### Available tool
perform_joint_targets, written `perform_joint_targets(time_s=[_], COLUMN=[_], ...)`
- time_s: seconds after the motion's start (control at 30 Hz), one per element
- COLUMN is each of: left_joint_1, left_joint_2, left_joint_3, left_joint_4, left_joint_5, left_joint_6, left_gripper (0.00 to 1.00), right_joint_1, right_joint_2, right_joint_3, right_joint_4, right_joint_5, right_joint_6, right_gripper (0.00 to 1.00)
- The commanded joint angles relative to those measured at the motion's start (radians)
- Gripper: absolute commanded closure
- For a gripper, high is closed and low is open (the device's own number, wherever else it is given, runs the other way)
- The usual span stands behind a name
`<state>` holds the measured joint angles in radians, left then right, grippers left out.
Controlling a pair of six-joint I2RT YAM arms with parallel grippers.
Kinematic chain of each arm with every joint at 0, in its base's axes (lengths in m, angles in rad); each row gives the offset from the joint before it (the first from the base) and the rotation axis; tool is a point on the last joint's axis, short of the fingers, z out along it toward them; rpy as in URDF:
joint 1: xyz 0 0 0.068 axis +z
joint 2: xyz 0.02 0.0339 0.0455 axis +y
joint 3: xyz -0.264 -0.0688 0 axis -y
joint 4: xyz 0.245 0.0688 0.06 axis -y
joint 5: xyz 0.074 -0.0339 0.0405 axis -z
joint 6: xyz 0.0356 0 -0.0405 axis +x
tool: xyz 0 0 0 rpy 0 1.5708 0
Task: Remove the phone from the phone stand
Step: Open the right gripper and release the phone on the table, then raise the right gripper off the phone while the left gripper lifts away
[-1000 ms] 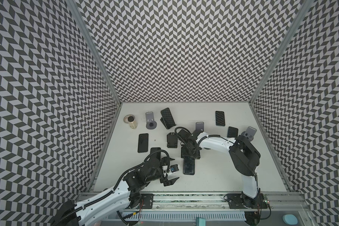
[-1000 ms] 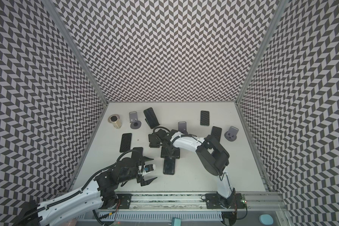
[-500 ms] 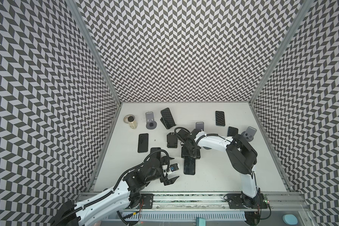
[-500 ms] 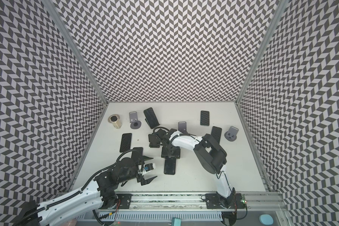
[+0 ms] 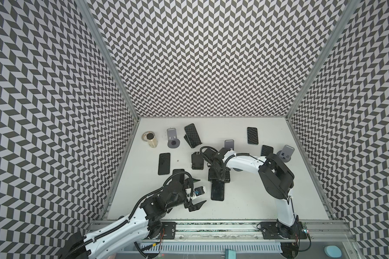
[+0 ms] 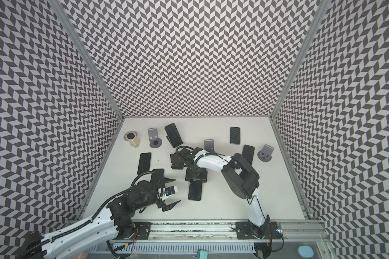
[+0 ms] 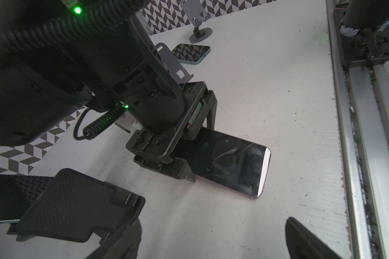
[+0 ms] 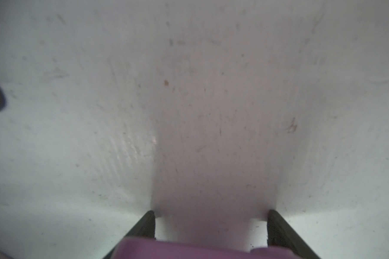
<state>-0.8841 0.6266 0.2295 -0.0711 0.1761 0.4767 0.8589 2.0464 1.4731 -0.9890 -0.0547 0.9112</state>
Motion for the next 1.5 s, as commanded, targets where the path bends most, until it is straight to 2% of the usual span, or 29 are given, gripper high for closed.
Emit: perform_joint_targets(time_s=[0.0,0.3,0.7,0.9,1.2,1.47], left_joint_1=[-0.006,-0.005,-0.007,-0.007,-0.003,0.016], left_joint_2=[-0.015,-0.051,-0.063,-0.078,-0.135,-0.225], left_joint_3=[-0.001,-0.014,-0.015,-0.018,-0.024,-0.030], left_joint_4=[0.027,0.036,0.036,0.036,0.061,0.071], left_joint_5=[-0.001,-0.002,-0.005,-0.015,-0.066,-0.159], left_joint_6=[-0.001,-0.005,-0.004,-0.004,-0.009,-0.013], left_gripper=[0.00,0.00,0.00,0.00,0.00,0.00], right_joint_1=[-0.003,-0.001,-0.001,-0.001,0.000,0.003], right_joint_2=[0.030,0.041,0.038,0.029,-0.054,-0.178], right_joint_3=[0.012,0.002,0.003,0.014,0.044,0.007], right_joint_4=[-0.014,-0.021,-0.017,-0.016,-0.005,0.012], right_joint_5=[0.027,0.039,0.030,0.032,0.067,0.119], right_joint_6=[0.035,0.050,0.056,0.059,0.069,0.058], right_gripper=[0.26,0.20,0.20,0.16,0.02,0.01])
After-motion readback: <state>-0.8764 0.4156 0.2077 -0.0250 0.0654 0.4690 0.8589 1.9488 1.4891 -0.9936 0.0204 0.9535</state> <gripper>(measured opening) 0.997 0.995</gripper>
